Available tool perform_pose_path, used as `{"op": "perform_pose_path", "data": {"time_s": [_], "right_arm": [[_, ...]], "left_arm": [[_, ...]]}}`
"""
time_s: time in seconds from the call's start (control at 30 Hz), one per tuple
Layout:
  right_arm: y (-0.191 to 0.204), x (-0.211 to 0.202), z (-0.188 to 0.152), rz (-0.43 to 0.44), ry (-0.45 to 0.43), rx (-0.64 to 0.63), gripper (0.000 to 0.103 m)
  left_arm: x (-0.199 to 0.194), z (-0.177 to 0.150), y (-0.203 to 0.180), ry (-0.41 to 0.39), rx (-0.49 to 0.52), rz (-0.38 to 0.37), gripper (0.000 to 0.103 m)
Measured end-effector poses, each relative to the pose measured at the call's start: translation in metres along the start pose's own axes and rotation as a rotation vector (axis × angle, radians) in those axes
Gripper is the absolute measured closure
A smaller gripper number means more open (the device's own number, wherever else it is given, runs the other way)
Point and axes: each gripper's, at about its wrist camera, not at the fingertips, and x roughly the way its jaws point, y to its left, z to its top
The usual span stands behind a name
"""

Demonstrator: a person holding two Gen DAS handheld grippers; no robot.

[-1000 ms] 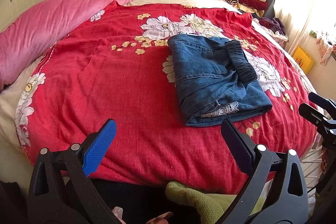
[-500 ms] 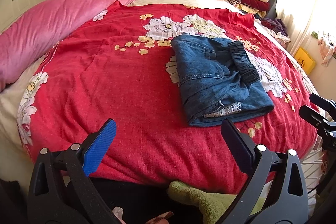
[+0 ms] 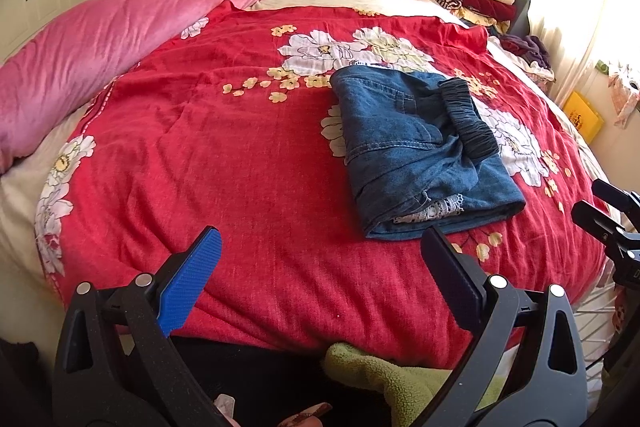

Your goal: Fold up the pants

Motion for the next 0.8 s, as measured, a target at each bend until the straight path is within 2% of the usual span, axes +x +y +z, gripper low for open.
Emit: {"op": "perform_pose_path", "data": {"time_s": [0.8], "right_arm": [[-0.006,0.006,0.004,-0.015,0.007,-0.013,0.005]], "left_arm": [[0.011,-0.005,0.004,0.049,-0.009,0.021,0.010]]}}
